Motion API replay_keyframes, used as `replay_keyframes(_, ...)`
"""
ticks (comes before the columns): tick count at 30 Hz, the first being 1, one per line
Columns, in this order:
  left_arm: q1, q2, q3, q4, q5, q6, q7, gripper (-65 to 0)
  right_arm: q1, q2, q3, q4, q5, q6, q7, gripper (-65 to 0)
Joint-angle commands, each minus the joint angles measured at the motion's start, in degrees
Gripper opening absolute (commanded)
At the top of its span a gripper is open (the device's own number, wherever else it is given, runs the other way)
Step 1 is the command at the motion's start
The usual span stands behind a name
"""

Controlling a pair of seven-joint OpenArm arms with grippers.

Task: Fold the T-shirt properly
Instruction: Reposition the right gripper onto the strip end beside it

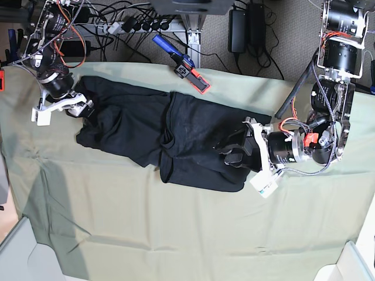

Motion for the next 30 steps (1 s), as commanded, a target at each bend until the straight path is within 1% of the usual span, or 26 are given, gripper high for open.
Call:
replay_keyframes(1, -1.2, -0.3, -0.4, 0.9, -1.2, -0.7, -1.0, -31.5, 0.4, 0.0, -0.5, 0.9, 1.0, 2.0, 0.9, -21.1)
replay_keyframes(5, -1.2, -0.3, -0.4, 0.9, -1.1, -0.7, -1.0, -31.5, 0.4, 0.0, -2.5, 0.9, -0.3, 2.0, 1.1, -21.1)
replay_keyframes(11, -1.1, -0.3, -0.4, 0.9, -1.0, -0.7, -1.0, -31.5, 0.4, 0.2, -2.4, 0.9, -1.7, 2.0, 1.2, -21.1)
replay_keyframes(19, -0.9, -0.3, -0.4, 0.9, -0.7, -0.7, -1.0, -31.5, 1.1, 2.0, 1.9, 0.9, -0.6, 2.0, 1.0, -21.1)
replay_keyframes(24, -0.7, -0.3, -0.4, 0.9, -0.8, -0.7, -1.0, -31.5, 1.1, 3.4, 2.7, 0.9, -1.2, 2.0, 1.1, -21.1)
replay_keyframes(30, -0.4, -0.3, -0.4, 0.9, -0.8, -0.7, -1.0, -31.5, 1.2, 3.4, 2.7, 0.5, -1.7, 1.9, 1.3, -21.1)
